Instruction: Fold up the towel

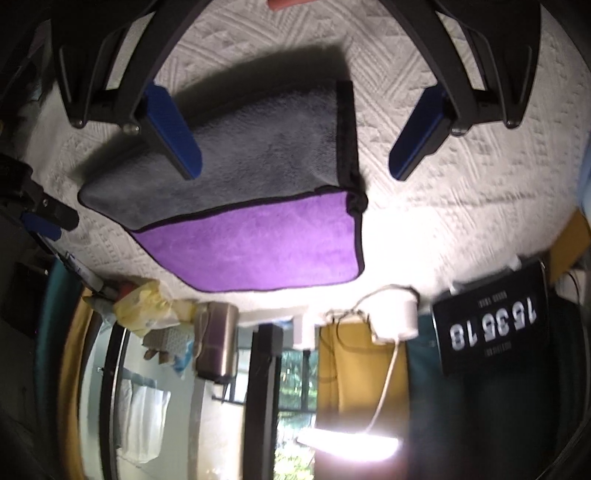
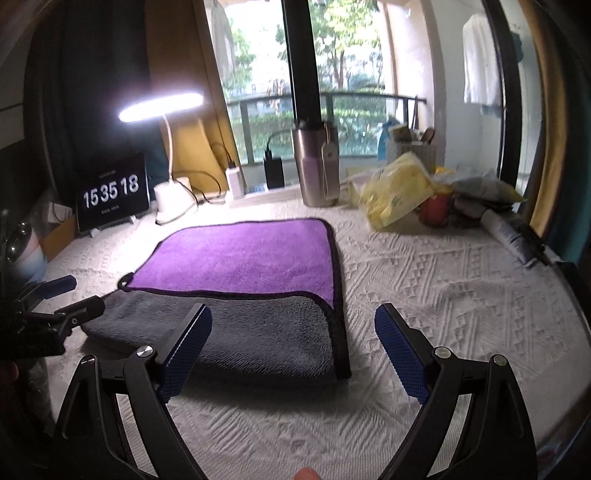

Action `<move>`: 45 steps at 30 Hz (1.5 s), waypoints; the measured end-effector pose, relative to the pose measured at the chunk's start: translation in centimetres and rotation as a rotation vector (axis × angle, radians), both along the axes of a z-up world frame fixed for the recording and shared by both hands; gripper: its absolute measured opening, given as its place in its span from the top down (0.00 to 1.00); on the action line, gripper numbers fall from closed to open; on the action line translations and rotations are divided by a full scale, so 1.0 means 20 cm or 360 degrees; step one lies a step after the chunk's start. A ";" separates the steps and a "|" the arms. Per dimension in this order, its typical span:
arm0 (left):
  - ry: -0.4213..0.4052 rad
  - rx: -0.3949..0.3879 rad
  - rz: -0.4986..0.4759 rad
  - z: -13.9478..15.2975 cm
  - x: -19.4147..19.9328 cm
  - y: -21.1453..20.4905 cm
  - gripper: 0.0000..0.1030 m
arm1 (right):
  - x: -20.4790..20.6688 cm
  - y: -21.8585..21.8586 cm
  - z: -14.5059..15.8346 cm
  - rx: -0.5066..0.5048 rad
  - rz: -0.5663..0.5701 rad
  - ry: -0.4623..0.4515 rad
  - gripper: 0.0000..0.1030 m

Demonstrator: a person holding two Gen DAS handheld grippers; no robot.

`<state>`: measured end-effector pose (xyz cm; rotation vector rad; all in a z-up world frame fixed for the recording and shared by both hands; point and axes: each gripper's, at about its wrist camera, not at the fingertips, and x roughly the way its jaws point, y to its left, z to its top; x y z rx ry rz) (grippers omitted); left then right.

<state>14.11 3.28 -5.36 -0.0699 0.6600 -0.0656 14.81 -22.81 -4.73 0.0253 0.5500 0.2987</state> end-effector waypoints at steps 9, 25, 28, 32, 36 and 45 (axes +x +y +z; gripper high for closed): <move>0.0216 0.0007 -0.0065 -0.11 0.17 0.00 0.17 | 0.27 0.02 -0.08 -0.0073 0.0096 0.0227 0.27; 0.0297 0.0269 -0.0313 -0.15 0.20 -0.19 0.67 | 0.38 0.15 -0.20 -0.0307 0.0192 0.0373 0.71; 0.0285 0.0232 -0.0327 -0.14 0.20 -0.19 0.79 | 0.36 0.16 -0.19 -0.0314 0.0209 0.0348 0.84; 0.0260 0.0153 -0.0324 -0.12 0.19 -0.16 0.84 | 0.33 0.16 -0.17 -0.0292 0.0209 0.0284 0.89; 0.0250 0.0075 -0.0310 -0.10 0.17 -0.13 0.84 | 0.30 0.15 -0.12 -0.0233 0.0200 0.0232 0.90; 0.0134 -0.0008 -0.0271 0.00 0.15 -0.09 0.84 | 0.25 0.14 0.00 -0.0181 0.0172 0.0115 0.90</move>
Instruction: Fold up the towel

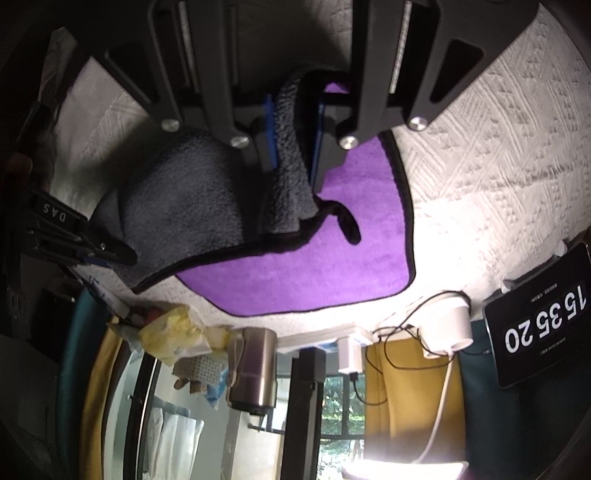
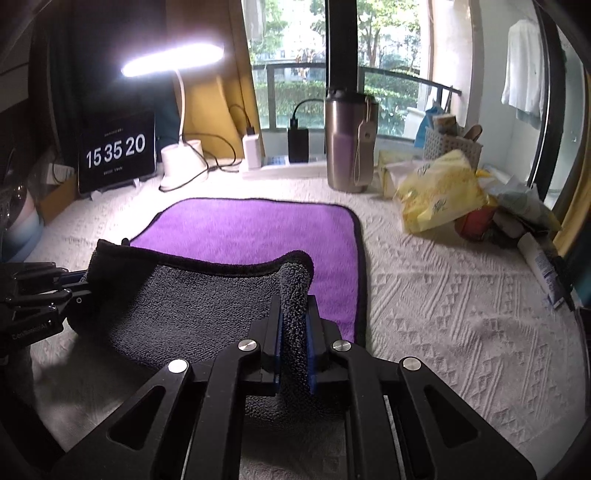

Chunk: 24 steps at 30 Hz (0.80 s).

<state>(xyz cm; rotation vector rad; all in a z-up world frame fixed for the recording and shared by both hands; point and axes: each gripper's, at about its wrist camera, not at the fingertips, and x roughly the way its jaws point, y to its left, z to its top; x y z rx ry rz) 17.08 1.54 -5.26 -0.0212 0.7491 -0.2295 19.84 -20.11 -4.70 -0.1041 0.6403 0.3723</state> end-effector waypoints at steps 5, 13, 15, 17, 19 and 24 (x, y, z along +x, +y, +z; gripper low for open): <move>-0.0076 -0.0010 0.0008 0.06 0.03 0.01 0.84 | 0.01 0.01 0.06 0.0002 -0.0032 -0.0070 0.90; -0.0169 -0.0036 0.0026 0.13 0.09 0.04 0.84 | 0.06 0.06 0.12 -0.0066 -0.0109 -0.0183 0.90; -0.0198 -0.0053 0.0038 0.14 0.10 0.05 0.84 | 0.08 0.07 0.12 -0.0078 -0.0123 -0.0196 0.90; -0.0228 -0.0063 0.0048 0.15 0.11 0.06 0.84 | 0.09 0.08 0.13 -0.0088 -0.0137 -0.0207 0.90; -0.0247 -0.0072 0.0054 0.17 0.13 0.07 0.84 | 0.11 0.09 0.14 -0.0091 -0.0151 -0.0218 0.90; -0.0294 -0.0077 0.0069 0.20 0.18 0.08 0.84 | 0.15 0.11 0.19 -0.0091 -0.0178 -0.0267 0.90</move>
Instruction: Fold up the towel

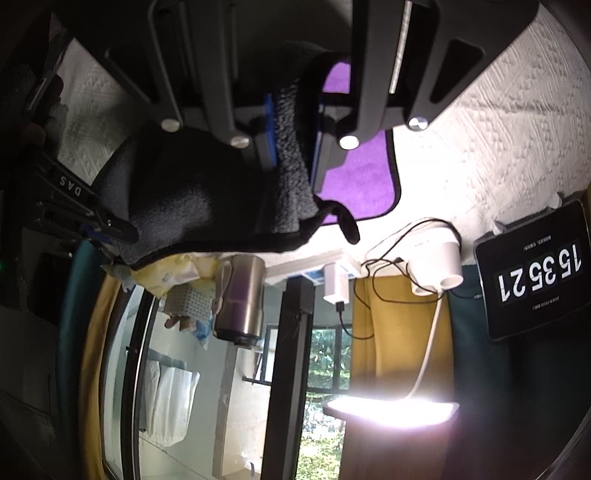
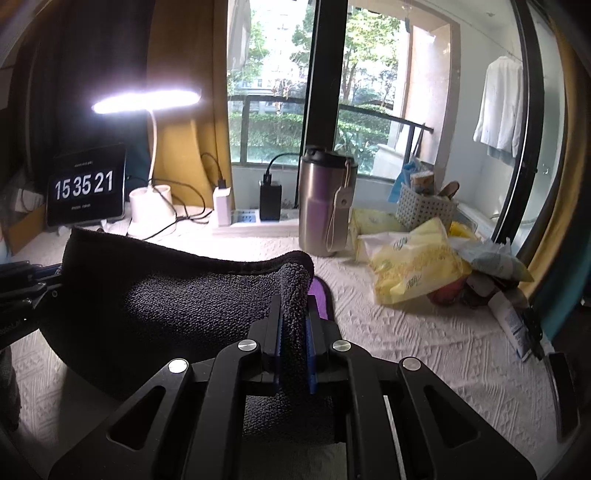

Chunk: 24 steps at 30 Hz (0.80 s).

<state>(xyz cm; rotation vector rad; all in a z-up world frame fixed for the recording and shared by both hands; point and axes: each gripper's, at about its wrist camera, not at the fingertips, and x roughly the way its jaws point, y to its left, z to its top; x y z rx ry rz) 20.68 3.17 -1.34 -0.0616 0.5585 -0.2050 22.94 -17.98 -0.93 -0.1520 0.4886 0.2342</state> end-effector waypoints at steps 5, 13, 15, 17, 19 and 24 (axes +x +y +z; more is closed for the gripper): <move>-0.0017 -0.0016 0.0012 0.02 0.06 0.02 0.84 | 0.07 0.01 0.03 -0.0004 -0.0021 -0.0039 0.90; -0.0056 -0.0005 0.0034 0.07 0.17 0.05 0.84 | 0.18 0.05 0.06 0.0031 -0.0045 -0.0055 0.90; -0.0066 -0.0003 0.0044 0.08 0.19 0.05 0.84 | 0.21 0.05 0.07 0.0031 -0.0046 -0.0060 0.90; -0.0068 0.0001 0.0051 0.08 0.21 0.05 0.84 | 0.24 0.06 0.07 0.0023 -0.0047 -0.0063 0.90; -0.0059 0.0009 0.0053 0.07 0.24 0.05 0.84 | 0.27 0.07 0.07 0.0016 -0.0045 -0.0060 0.90; -0.0029 -0.0004 0.0066 0.06 0.33 0.07 0.84 | 0.35 0.08 0.06 0.0009 -0.0029 -0.0042 0.90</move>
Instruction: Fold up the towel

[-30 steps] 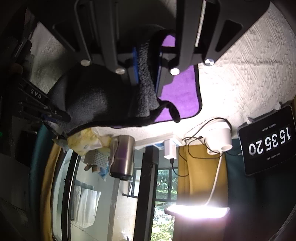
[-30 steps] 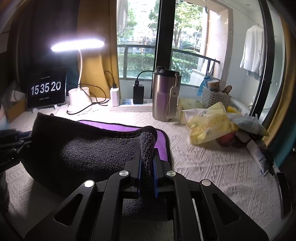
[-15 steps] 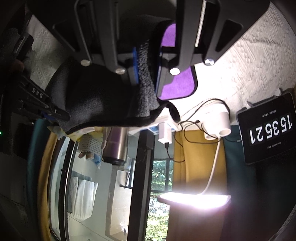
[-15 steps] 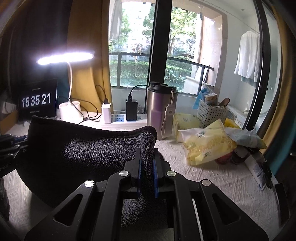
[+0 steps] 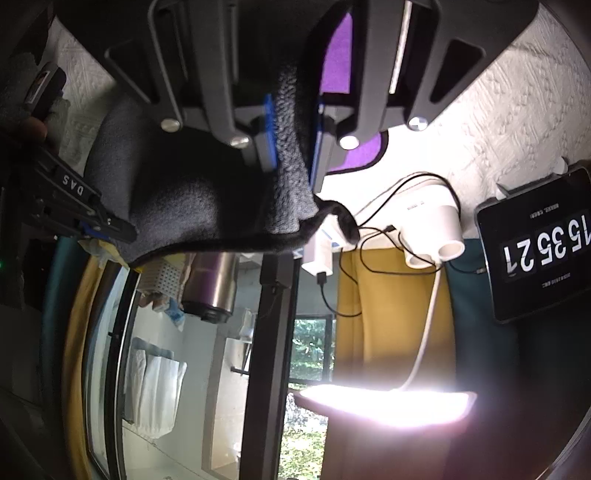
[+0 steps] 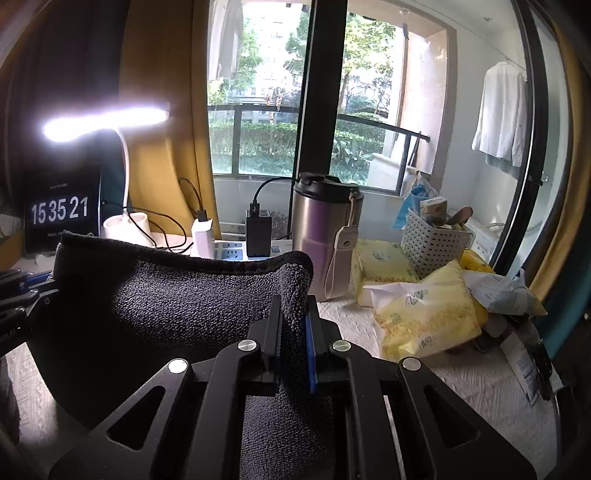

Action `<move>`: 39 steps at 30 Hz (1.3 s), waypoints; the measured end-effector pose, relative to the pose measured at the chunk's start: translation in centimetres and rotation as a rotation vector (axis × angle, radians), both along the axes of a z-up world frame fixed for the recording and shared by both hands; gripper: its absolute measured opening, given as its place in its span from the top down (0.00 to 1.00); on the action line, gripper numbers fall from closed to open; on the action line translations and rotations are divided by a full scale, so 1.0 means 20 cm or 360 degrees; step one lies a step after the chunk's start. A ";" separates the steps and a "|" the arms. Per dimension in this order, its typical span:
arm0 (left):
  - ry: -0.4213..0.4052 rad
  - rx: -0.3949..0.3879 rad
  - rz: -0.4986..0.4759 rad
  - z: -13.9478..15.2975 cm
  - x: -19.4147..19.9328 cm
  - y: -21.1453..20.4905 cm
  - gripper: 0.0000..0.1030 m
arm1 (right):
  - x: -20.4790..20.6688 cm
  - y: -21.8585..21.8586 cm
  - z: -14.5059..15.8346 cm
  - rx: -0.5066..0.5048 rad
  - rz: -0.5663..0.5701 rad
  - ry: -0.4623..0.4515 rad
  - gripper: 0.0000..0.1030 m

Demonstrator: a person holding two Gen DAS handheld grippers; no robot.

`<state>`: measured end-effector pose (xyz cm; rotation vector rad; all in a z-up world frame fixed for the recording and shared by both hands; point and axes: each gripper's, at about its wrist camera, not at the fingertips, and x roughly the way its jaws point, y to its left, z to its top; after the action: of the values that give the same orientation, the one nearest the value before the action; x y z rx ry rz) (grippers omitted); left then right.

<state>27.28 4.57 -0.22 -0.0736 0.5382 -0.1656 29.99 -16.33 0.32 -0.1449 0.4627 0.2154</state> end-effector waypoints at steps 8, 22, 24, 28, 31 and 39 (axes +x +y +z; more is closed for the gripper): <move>0.0050 0.0042 0.0027 -0.08 0.12 -0.01 0.84 | 0.15 0.03 -0.07 -0.0054 0.0010 0.0044 0.90; 0.0203 0.0216 0.0113 -0.26 0.35 -0.03 0.77 | 0.39 0.12 -0.27 -0.0163 -0.0001 0.0199 0.90; 0.0256 0.0233 0.0128 -0.30 0.38 -0.03 0.74 | 0.41 0.11 -0.29 -0.0168 -0.0018 0.0223 0.90; 0.0339 0.0177 0.0159 -0.34 0.43 0.01 0.68 | 0.45 0.10 -0.33 -0.0160 -0.0025 0.0279 0.89; 0.0350 0.0156 0.0206 -0.35 0.43 0.05 0.63 | 0.46 0.11 -0.34 -0.0173 -0.0027 0.0300 0.89; 0.0394 0.0076 0.0341 -0.37 0.41 0.17 0.52 | 0.53 0.10 -0.39 -0.0171 -0.0042 0.0433 0.88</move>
<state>35.48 8.00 -7.54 -0.1054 0.7761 0.0666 40.50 -14.29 -7.52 -0.2155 0.7470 0.1850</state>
